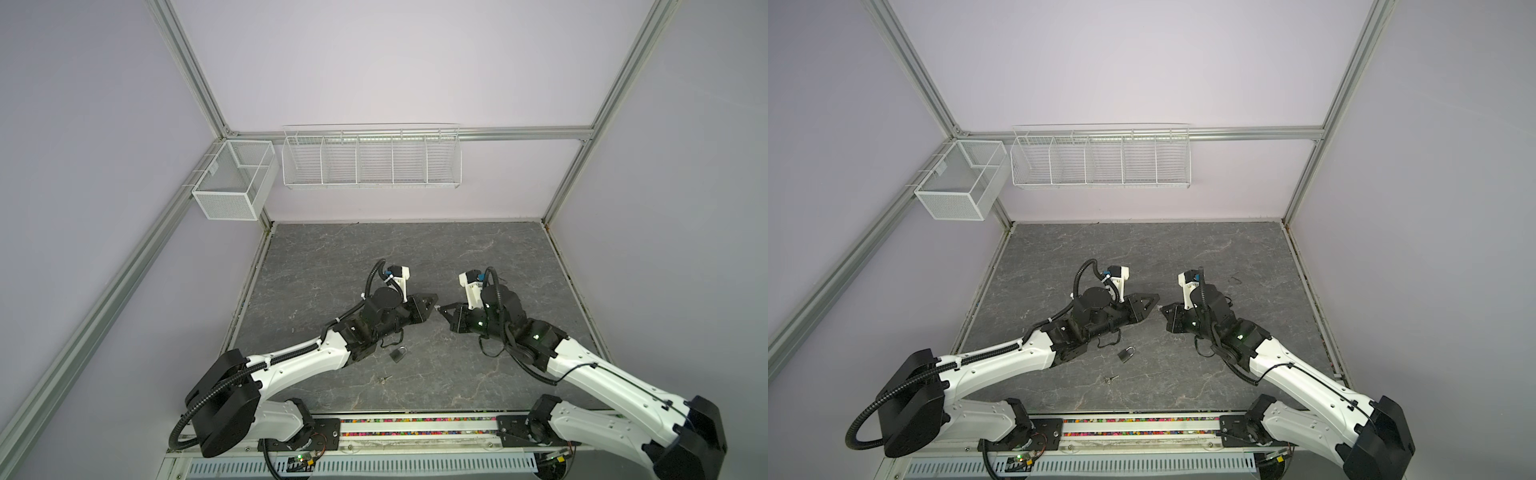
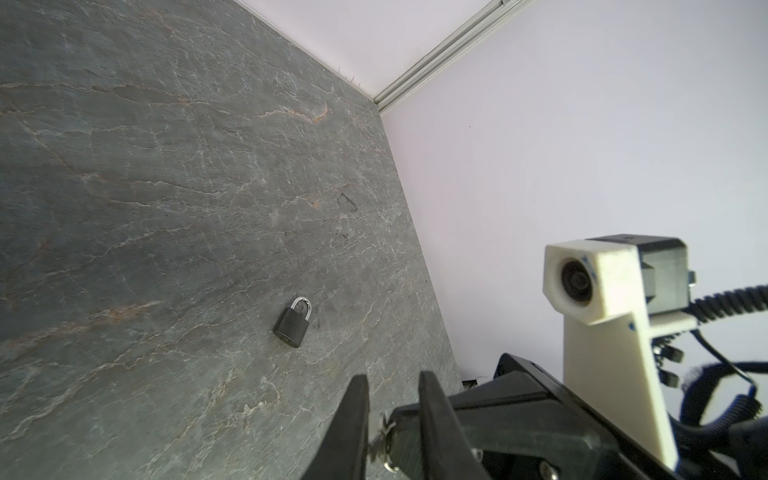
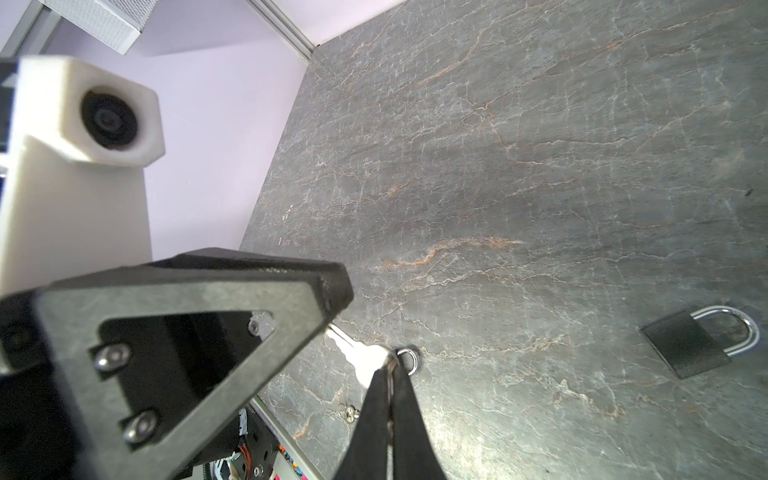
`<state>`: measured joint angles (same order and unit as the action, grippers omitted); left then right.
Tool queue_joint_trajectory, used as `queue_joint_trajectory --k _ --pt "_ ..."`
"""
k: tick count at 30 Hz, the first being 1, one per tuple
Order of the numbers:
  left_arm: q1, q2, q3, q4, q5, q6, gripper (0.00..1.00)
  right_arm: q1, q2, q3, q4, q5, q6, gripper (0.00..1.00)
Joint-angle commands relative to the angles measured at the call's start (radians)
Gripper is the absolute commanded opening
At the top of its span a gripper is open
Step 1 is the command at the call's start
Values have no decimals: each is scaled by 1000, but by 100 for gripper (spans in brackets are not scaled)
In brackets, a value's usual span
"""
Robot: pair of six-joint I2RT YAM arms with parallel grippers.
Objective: Unlock with the key
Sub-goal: 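Lift the key with the right gripper while the left gripper approaches it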
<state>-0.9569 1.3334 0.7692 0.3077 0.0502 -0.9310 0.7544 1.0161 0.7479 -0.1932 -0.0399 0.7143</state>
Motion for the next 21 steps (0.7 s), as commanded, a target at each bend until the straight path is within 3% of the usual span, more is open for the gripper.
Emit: queue_joint_trajectory --k 1,16,21 --pt "-6 2 -13 25 -8 -5 22 -3 -23 15 22 23 25 6" --pt "-7 9 -13 36 -12 -5 0 -6 -19 7 32 19 31 6" --pt "-6 8 3 7 -15 10 0 -7 -25 10 34 20 24 7"
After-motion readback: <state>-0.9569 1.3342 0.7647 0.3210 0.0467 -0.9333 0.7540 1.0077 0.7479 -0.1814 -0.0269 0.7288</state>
